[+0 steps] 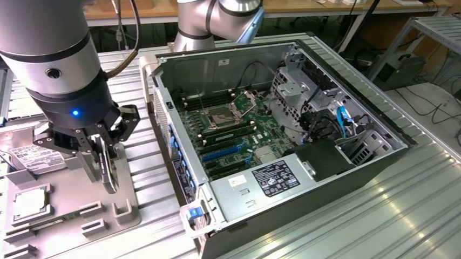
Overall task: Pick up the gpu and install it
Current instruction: 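Pick up the gpu and move the gpu toward the slot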
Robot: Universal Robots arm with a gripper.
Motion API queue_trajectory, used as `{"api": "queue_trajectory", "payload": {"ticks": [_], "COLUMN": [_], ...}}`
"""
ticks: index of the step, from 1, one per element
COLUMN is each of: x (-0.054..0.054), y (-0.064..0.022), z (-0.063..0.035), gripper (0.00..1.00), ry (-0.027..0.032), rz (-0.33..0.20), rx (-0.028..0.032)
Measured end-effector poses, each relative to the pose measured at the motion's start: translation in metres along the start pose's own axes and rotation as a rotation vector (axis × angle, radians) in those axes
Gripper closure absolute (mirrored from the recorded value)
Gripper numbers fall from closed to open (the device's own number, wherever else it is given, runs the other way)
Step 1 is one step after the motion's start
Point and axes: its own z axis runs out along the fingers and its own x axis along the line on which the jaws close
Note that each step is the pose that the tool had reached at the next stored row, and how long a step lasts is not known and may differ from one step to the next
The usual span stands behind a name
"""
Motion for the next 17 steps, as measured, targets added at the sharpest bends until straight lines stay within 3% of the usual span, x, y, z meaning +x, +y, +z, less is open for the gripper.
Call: {"api": "queue_trajectory", "payload": {"ticks": [13,17], "x": [0.0,-0.001], "y": [0.0012,0.0022], "z": [-0.0163,-0.0286], "gripper": [0.72,0.72], "ry": [-0.0002,-0.0002], "rz": [0.0,0.0], "rx": [-0.0055,-0.0068]}}
